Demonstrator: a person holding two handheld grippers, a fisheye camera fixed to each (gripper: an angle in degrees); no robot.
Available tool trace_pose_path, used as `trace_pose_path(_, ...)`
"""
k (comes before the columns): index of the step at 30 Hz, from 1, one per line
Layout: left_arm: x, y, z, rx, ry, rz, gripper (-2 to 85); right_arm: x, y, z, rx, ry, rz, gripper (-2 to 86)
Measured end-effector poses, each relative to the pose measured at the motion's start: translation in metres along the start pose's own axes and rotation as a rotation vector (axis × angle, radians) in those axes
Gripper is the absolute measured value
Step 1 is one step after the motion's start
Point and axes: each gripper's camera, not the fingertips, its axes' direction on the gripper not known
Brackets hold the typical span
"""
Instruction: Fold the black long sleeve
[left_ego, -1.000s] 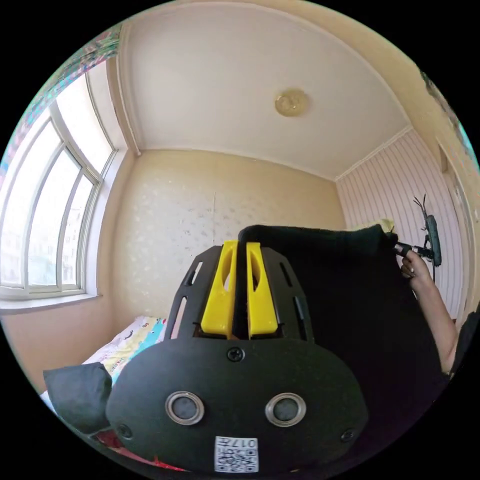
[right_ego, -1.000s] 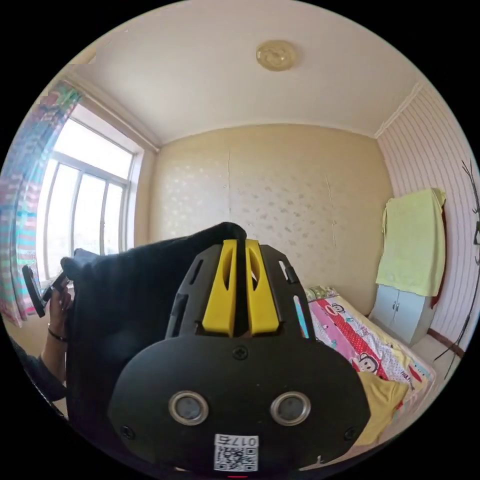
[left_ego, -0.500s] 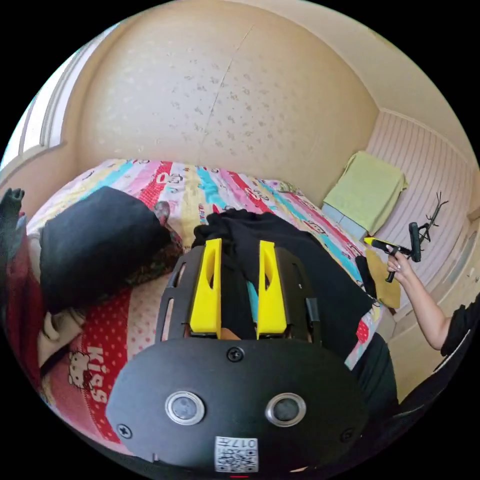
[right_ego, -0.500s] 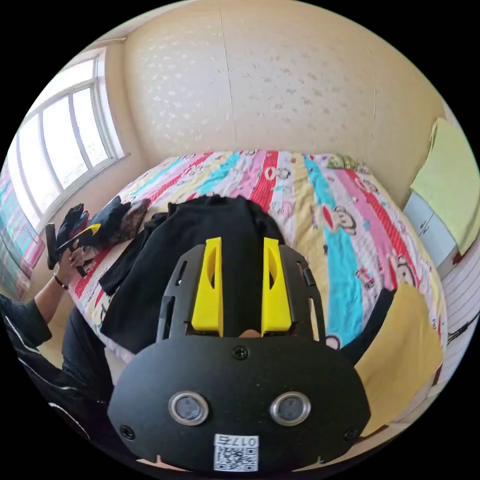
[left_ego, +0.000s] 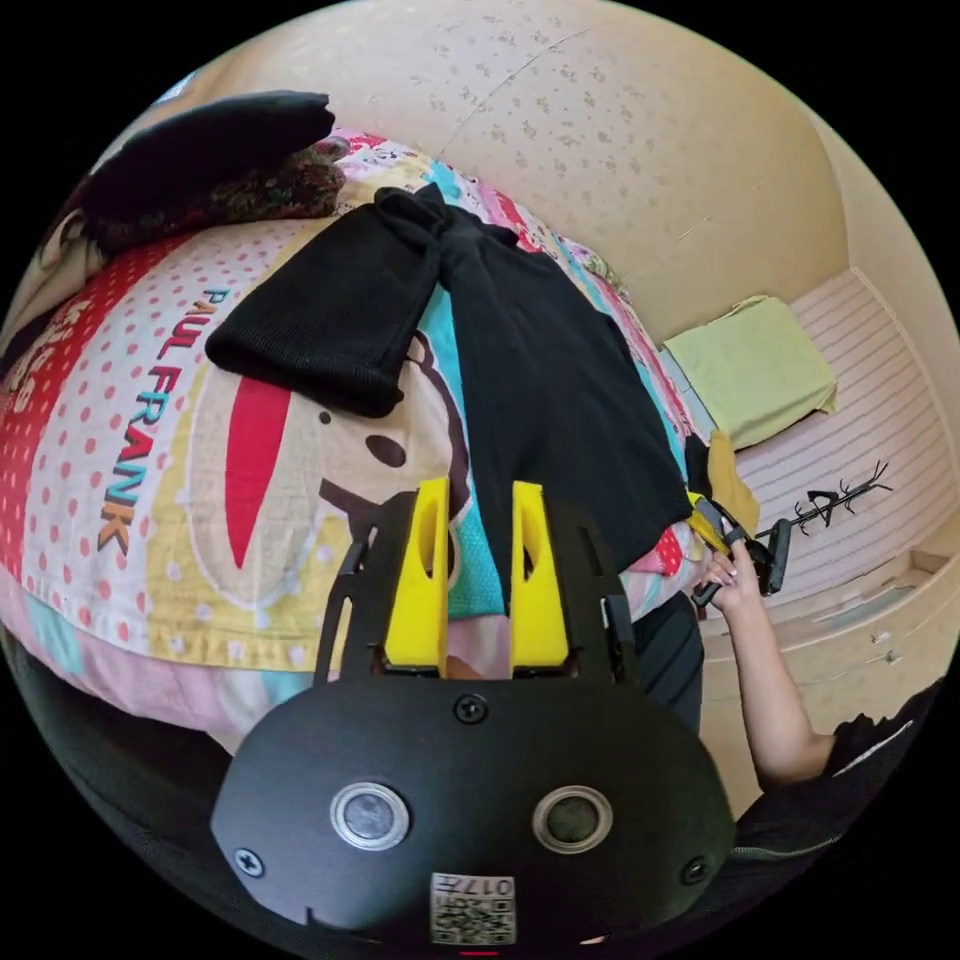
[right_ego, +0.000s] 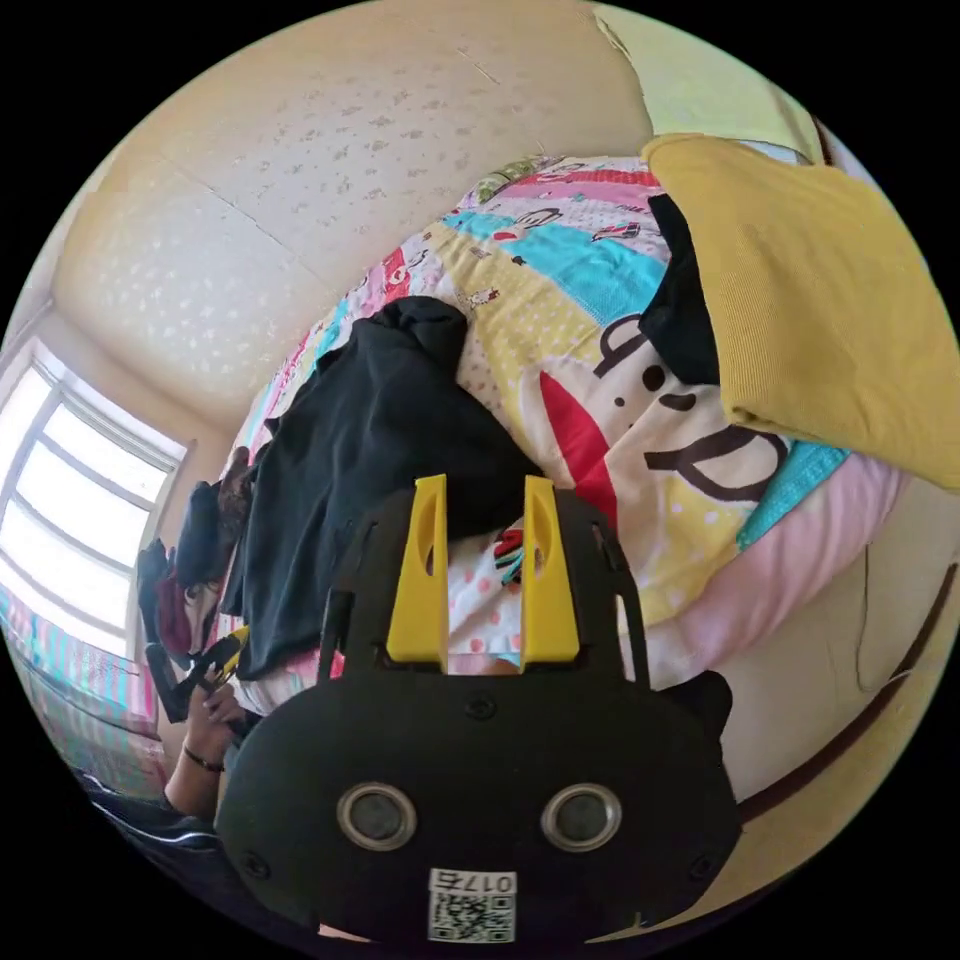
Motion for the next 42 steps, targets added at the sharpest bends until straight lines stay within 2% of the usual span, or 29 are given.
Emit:
trace_pose_path(2, 0.008, -0.033, -0.016, -0.107, -0.026, 0.02, 3.6, -0.005, -0.011, -0.011, -0.017, -0.059, -0.012, 3.7)
trace_pose_path(5, 0.025, -0.059, -0.073, -0.017, 0.012, 0.023, 2.5, -0.015, -0.014, -0.054, 0.087, -0.172, -0.042, 2.7)
trace_pose_path(8, 0.042, -0.067, -0.111, 0.031, -0.112, 0.065, 2.8, -0.02, -0.003, -0.066, 0.056, -0.054, -0.032, 2.4)
trace_pose_path(10, 0.034, -0.064, -0.11, 0.015, -0.127, 0.056, 3.5, -0.013, 0.007, -0.054, 0.019, 0.006, -0.035, 2.4)
trace_pose_path(12, 0.012, -0.056, -0.094, -0.047, -0.103, -0.029, 4.0, 0.011, 0.018, -0.02, -0.086, 0.058, 0.002, 2.7)
trace_pose_path(14, -0.019, -0.045, -0.085, -0.104, -0.026, -0.156, 4.5, 0.029, 0.025, -0.007, -0.128, 0.024, 0.069, 2.9)
trace_pose_path(17, -0.039, -0.041, -0.117, -0.006, 0.12, -0.204, 5.3, 0.041, 0.031, -0.024, -0.062, 0.05, 0.115, 4.5)
trace_pose_path(20, -0.043, -0.058, -0.163, 0.129, 0.035, -0.17, 8.6, 0.03, 0.027, -0.051, 0.051, 0.093, 0.032, 8.0)
trace_pose_path(23, -0.051, -0.085, -0.183, 0.216, -0.093, -0.182, 12.3, 0.004, 0.019, -0.058, 0.073, -0.049, -0.095, 9.4)
trace_pose_path(25, -0.062, -0.102, -0.18, 0.24, -0.079, -0.215, 12.5, -0.017, 0.016, -0.05, 0.043, -0.145, -0.16, 9.4)
trace_pose_path(29, -0.08, -0.135, -0.141, 0.181, -0.039, -0.266, 12.6, -0.071, 0.03, -0.015, -0.009, -0.228, -0.309, 9.1)
trace_pose_path(31, -0.079, -0.142, -0.123, 0.125, -0.119, -0.254, 11.9, -0.093, 0.043, 0.0, -0.032, -0.282, -0.383, 8.9)
trace_pose_path(33, -0.072, -0.139, -0.122, 0.148, -0.187, -0.243, 10.0, -0.117, 0.064, 0.021, -0.055, -0.353, -0.465, 8.6)
trace_pose_path(36, -0.067, -0.131, -0.123, 0.155, -0.105, -0.21, 3.2, -0.135, 0.093, 0.055, -0.11, -0.372, -0.559, 7.9)
trace_pose_path(37, -0.069, -0.132, -0.122, 0.122, -0.019, -0.192, 2.5, -0.137, 0.098, 0.064, -0.142, -0.364, -0.569, 7.7)
trace_pose_path(39, -0.075, -0.137, -0.129, 0.078, 0.075, -0.185, 1.9, -0.143, 0.118, 0.113, -0.39, -0.276, -0.585, 7.1)
trace_pose_path(42, -0.072, -0.146, -0.191, 0.172, 0.125, -0.134, 1.5, -0.144, 0.137, 0.116, -0.31, -0.197, -0.603, 6.2)
